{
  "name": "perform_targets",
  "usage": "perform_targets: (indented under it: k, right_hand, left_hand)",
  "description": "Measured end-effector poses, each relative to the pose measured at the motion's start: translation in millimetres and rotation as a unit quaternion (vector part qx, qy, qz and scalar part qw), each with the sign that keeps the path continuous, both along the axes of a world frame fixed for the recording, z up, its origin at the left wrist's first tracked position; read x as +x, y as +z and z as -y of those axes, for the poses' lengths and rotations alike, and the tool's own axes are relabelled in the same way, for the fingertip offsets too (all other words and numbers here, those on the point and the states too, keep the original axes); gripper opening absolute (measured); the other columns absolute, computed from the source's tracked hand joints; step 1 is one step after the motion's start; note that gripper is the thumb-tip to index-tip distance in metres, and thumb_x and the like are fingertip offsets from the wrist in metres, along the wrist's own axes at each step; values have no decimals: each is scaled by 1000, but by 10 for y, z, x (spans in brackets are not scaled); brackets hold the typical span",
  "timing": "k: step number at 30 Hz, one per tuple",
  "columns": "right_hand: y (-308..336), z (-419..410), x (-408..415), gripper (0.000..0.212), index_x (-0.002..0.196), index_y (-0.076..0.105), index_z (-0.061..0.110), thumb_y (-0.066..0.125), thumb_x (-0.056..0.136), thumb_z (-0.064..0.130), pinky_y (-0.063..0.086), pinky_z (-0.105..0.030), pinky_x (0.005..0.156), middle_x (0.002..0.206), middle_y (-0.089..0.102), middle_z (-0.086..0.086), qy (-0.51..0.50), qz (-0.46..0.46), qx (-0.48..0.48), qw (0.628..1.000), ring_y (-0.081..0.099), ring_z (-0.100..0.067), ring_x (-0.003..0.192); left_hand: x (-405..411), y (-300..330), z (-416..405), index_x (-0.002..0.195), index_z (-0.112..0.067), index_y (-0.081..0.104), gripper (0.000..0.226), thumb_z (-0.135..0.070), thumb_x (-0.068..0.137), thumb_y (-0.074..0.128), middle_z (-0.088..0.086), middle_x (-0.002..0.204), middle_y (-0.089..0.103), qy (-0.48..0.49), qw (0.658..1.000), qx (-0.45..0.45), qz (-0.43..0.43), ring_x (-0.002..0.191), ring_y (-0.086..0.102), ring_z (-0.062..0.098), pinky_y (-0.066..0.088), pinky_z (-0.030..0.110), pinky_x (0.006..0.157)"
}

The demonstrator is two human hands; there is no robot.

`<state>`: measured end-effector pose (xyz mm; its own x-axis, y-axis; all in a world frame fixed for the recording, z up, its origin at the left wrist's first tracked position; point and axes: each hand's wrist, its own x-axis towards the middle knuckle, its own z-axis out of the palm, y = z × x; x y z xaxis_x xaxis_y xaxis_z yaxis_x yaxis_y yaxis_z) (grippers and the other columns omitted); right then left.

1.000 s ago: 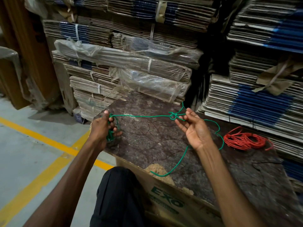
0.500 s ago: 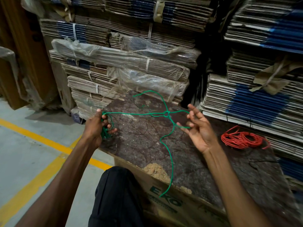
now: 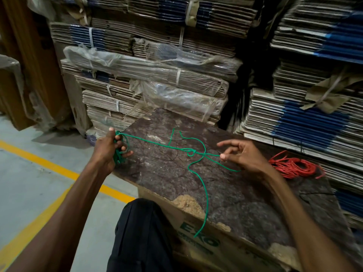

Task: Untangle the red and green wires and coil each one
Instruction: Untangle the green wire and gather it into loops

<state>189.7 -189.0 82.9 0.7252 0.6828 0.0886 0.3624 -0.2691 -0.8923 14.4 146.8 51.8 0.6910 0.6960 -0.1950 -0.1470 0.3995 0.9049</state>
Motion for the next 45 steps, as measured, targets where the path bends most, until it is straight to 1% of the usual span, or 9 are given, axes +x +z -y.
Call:
perform_targets:
  k: [5,10,15,22,26,29,32,37,45]
  right_hand:
    - [13,-41,112,32,87,70,30,84,65,49,37,-27,55,63,63,4,-96,235,-174,952,50,-7,54]
    - [-38,-69,79,52,74,68,29,62,63,80,46,-31,57,58,61,4,-157,333,-223,903,59,-15,60]
    - [-44,-103,38,52,96,71,37,58,70,80,48,-31,68,87,73,-4,-178,415,-314,835,67,-28,92]
    - [-31,-121,49,30,108,66,17,63,85,35,47,-33,80,113,66,-11,-171,400,-470,768,62,-32,108]
    - [-38,-139,80,36,100,66,23,71,77,50,46,-32,77,111,67,-8,-144,346,-480,793,63,-29,106]
    - [-52,-182,120,45,82,65,24,75,67,65,43,-29,64,81,67,4,-103,234,-382,888,63,-16,76]
    - [-95,-302,48,30,90,64,15,66,87,45,50,-28,54,75,63,0,-63,49,-190,978,59,-9,57]
    - [-170,-534,-26,25,115,56,8,36,101,2,50,-24,36,102,61,-17,-53,-60,-139,987,62,-14,40]
    - [-182,-572,-33,28,123,57,0,46,97,-2,54,-23,46,101,72,-17,7,-250,-27,968,68,-17,54]
  left_hand:
    - [29,-20,37,70,-18,43,43,-46,103,37,-8,46,37,-1,1000,12,-6,42,42,10,60,35,55]
    - [32,-29,84,69,-18,43,44,-46,103,36,-8,45,36,-6,1000,10,-2,41,42,9,59,34,54]
    - [22,-32,69,69,-17,43,44,-46,102,37,-8,46,38,-13,1000,27,-8,43,43,9,60,36,55]
    - [27,-22,88,69,-19,45,44,-48,102,39,-4,54,39,-17,997,65,-25,46,45,12,59,37,59]
    - [51,-9,156,67,-18,44,45,-47,102,39,-5,47,36,-5,994,107,-38,47,44,15,53,36,58]
    - [40,-35,209,68,-16,44,46,-46,102,38,-5,46,36,-11,991,125,-40,44,45,14,50,27,48]
    - [24,-46,246,68,-15,44,46,-44,103,37,-5,45,37,-17,990,133,-35,43,45,13,47,26,48]
    - [17,-32,260,70,-15,45,44,-43,103,38,-6,43,40,-24,991,129,-35,42,47,11,53,35,58]
    - [-2,-35,286,70,-15,46,44,-43,102,39,-8,43,40,-26,991,129,-37,44,47,11,55,40,68]
